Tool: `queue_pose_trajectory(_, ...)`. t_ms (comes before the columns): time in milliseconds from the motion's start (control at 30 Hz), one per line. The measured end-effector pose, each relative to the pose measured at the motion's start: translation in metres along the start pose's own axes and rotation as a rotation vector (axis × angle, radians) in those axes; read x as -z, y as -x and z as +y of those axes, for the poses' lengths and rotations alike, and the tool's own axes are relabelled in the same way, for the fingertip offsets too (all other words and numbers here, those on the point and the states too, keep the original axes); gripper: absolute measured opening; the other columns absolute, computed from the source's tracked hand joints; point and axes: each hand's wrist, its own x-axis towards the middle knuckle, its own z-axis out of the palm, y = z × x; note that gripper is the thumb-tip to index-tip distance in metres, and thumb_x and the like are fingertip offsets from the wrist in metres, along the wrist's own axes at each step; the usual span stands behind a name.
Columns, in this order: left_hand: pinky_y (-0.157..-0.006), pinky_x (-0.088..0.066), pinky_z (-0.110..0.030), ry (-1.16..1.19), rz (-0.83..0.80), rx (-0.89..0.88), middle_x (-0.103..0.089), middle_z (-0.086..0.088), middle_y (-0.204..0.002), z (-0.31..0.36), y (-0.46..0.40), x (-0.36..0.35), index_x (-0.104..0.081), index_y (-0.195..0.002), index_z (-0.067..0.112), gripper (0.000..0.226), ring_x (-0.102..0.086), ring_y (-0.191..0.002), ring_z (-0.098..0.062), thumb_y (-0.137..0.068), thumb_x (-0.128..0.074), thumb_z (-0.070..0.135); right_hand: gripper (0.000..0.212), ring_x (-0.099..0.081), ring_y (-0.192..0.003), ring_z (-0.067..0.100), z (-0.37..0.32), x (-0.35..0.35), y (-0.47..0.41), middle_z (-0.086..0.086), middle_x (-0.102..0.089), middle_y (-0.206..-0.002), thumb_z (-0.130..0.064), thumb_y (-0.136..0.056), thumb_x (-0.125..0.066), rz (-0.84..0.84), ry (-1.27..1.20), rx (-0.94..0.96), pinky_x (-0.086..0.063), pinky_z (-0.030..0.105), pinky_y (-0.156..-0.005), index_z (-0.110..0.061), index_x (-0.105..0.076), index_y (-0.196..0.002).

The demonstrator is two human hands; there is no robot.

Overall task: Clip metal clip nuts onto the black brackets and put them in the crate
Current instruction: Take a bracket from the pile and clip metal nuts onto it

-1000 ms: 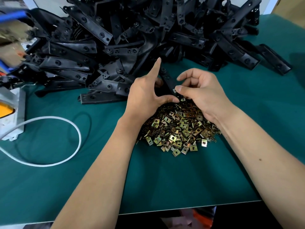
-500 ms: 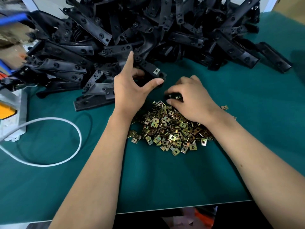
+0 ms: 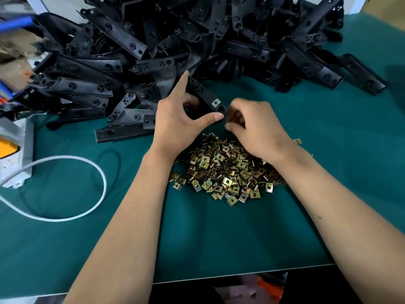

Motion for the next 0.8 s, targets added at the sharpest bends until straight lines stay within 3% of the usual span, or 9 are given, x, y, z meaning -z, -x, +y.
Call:
queue_pose_trajectory(167, -0.091, -0.041, -0.003, -0.011, -0.045, -0.009, -0.064, 0.021, -0.093, 0.003, 0.002, -0.003, -0.033, -0.160, 0.015, 0.119, -0.064, -0.098, 0.003, -0.066, -0.081, 0.069, 0.017, -0.063, -0.088, 0.003, 0.004, 0.006, -0.003, -0.010, -0.072, -0.097, -0.021, -0.102, -0.063, 0.185, -0.198, -0.087, -0.042, 0.006, -0.076, -0.016, -0.078, -0.108)
queue_pose_trajectory(300, -0.096, -0.048, -0.016, -0.017, -0.090, -0.004, -0.067, 0.018, -0.098, 0.008, 0.004, -0.004, -0.031, -0.161, 0.020, 0.121, -0.064, -0.101, 0.002, -0.063, -0.078, 0.074, 0.016, -0.071, -0.073, 0.006, 0.010, 0.004, -0.004, -0.006, -0.075, -0.088, -0.011, -0.101, -0.062, 0.242, -0.434, -0.188, -0.051, 0.014, -0.068, -0.016, -0.077, -0.105)
queue_pose_trajectory(400, -0.098, -0.050, -0.022, -0.019, -0.109, -0.019, -0.070, 0.011, -0.101, 0.013, 0.005, -0.005, -0.031, -0.161, 0.020, 0.122, -0.065, -0.101, -0.003, -0.063, -0.077, 0.075, 0.017, -0.076, -0.080, 0.011, 0.010, 0.005, -0.005, -0.002, -0.079, -0.090, -0.005, -0.100, -0.061, 0.252, -0.619, -0.236, -0.058, 0.021, -0.068, -0.014, -0.075, -0.103)
queue_pose_trajectory(500, -0.099, -0.051, -0.026, -0.017, -0.128, -0.046, -0.071, 0.008, -0.102, 0.016, 0.006, -0.006, -0.031, -0.161, 0.018, 0.121, -0.066, -0.101, -0.005, -0.064, -0.077, 0.075, 0.016, -0.074, -0.089, 0.007, 0.011, 0.005, -0.004, -0.008, -0.079, -0.092, -0.009, -0.096, -0.069, 0.271, -0.642, -0.227, -0.059, 0.022, -0.080, -0.021, -0.080, -0.097)
queue_pose_trajectory(567, -0.098, -0.051, -0.025, -0.021, -0.146, -0.062, -0.071, 0.009, -0.101, 0.018, 0.007, -0.007, -0.030, -0.161, 0.018, 0.122, -0.066, -0.101, -0.005, -0.064, -0.077, 0.075, 0.015, -0.069, -0.081, 0.006, 0.012, 0.006, -0.004, -0.009, -0.078, -0.087, -0.012, -0.093, -0.073, 0.287, -0.659, -0.240, -0.054, 0.019, -0.077, -0.025, -0.081, -0.094)
queue_pose_trajectory(800, -0.099, -0.053, -0.037, -0.028, -0.186, -0.109, -0.070, 0.009, -0.102, 0.026, 0.009, -0.010, -0.030, -0.161, 0.017, 0.120, -0.067, -0.103, -0.009, -0.065, -0.084, 0.065, 0.009, -0.070, -0.075, 0.014, 0.011, 0.011, -0.004, 0.011, -0.078, -0.088, -0.002, -0.092, -0.073, 0.266, -1.039, -0.369, -0.054, 0.023, -0.067, -0.003, -0.078, -0.099)
